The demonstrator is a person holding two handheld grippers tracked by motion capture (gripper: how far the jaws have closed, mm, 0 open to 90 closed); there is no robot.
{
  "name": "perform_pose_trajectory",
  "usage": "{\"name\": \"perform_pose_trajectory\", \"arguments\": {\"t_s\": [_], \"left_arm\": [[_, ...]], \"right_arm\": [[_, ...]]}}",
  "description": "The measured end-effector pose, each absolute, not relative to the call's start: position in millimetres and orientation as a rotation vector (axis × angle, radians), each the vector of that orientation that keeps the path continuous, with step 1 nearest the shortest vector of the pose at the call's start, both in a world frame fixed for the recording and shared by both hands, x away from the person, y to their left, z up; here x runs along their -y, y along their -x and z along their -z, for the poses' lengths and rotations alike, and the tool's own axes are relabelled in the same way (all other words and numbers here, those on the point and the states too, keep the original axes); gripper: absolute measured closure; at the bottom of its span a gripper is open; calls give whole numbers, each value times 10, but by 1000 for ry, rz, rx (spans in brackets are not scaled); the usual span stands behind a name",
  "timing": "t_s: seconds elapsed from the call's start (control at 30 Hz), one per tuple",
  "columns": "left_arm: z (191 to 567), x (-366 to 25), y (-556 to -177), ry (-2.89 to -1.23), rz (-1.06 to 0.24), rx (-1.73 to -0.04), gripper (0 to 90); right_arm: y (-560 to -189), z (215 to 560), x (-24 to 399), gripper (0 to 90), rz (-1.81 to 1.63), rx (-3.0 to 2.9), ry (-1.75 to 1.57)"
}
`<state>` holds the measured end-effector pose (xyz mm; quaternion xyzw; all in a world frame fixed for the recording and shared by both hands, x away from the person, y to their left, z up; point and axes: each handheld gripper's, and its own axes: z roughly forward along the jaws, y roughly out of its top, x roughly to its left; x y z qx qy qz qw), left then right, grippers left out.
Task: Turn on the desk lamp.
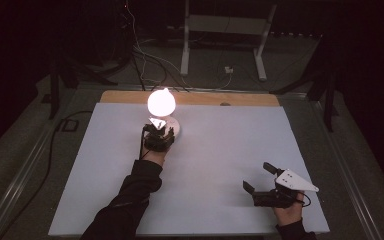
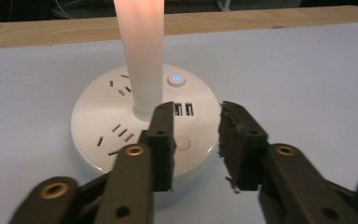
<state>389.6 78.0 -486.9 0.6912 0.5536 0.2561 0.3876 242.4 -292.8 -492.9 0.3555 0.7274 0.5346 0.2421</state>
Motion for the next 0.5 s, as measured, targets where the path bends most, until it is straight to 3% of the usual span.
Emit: {"name": "perform_pose_trajectory", "arguments": {"t_s": [0.07,0.13,0.17,0.23,0.27,0.3,0.43,0.5], "left_arm": [[4842,-784,-3886,-1757,-644,-1412,509],[4821,-789,-3879,-1759,-629,-1411,474],[4814,-790,-3876,-1764,-629,-1410,388],[4804,-794,-3868,-1764,-611,-1419,361],[4802,-793,-3865,-1770,-603,-1416,269],[4799,-794,-3861,-1782,-594,-1410,269],[4780,-824,-3850,-1798,-523,-1385,80],[4769,-836,-3845,-1817,-491,-1373,66]], "right_arm": [[-2425,4931,2925,0,-1461,-1991,-975],[-2426,4932,2924,0,-1460,-1991,-973],[-2425,4930,2923,0,-1459,-1990,-971],[-2424,4930,2924,0,-1459,-1989,-972],[-2423,4930,2926,0,-1458,-1989,-973],[-2423,4930,2926,0,-1458,-1989,-973],[-2428,4935,2927,0,-1457,-1990,-977],[-2426,4934,2925,0,-1457,-1990,-977]]}}
